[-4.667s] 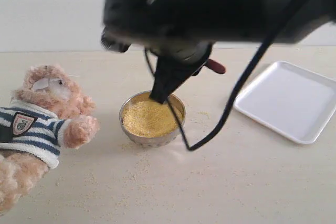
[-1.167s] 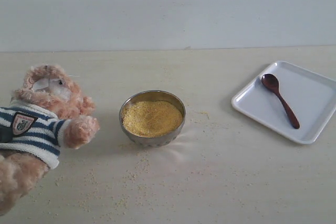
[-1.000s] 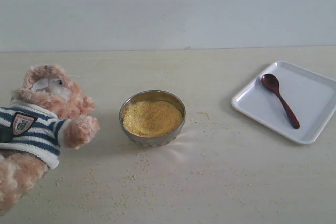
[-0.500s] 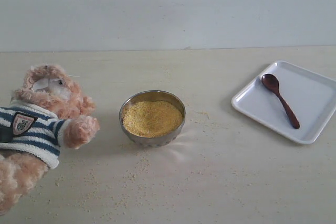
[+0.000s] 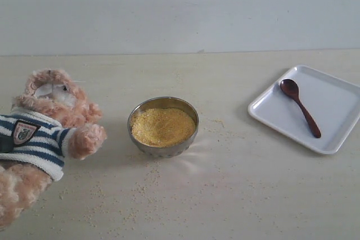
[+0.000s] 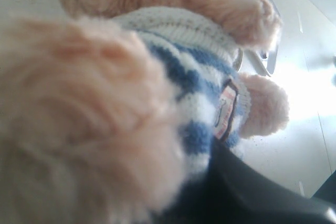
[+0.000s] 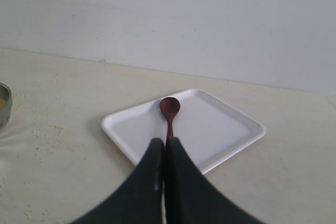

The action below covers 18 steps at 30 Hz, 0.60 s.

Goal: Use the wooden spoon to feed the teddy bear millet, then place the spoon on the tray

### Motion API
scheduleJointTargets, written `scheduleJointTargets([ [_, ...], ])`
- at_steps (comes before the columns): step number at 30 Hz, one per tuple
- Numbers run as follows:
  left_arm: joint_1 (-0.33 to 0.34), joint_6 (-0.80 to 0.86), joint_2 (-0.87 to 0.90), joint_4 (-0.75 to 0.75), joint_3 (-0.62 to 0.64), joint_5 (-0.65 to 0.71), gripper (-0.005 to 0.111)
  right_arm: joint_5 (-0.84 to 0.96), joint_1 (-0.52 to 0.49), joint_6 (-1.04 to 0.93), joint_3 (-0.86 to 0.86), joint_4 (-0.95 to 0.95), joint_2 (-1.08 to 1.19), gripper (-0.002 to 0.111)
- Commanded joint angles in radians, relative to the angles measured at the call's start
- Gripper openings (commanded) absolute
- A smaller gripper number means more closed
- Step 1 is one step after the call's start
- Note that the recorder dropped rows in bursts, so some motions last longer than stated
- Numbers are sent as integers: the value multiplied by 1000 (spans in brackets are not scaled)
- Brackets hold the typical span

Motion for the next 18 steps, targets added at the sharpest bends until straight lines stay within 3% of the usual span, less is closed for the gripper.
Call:
scheduleJointTargets([
  [1,3,-1,-1,-24,-6,16,5,3,-4,0,5,-4,-6,0],
  [18,3,-1,-1,-84,-6,49,5,3,-4,0,5,-4,-6,0],
])
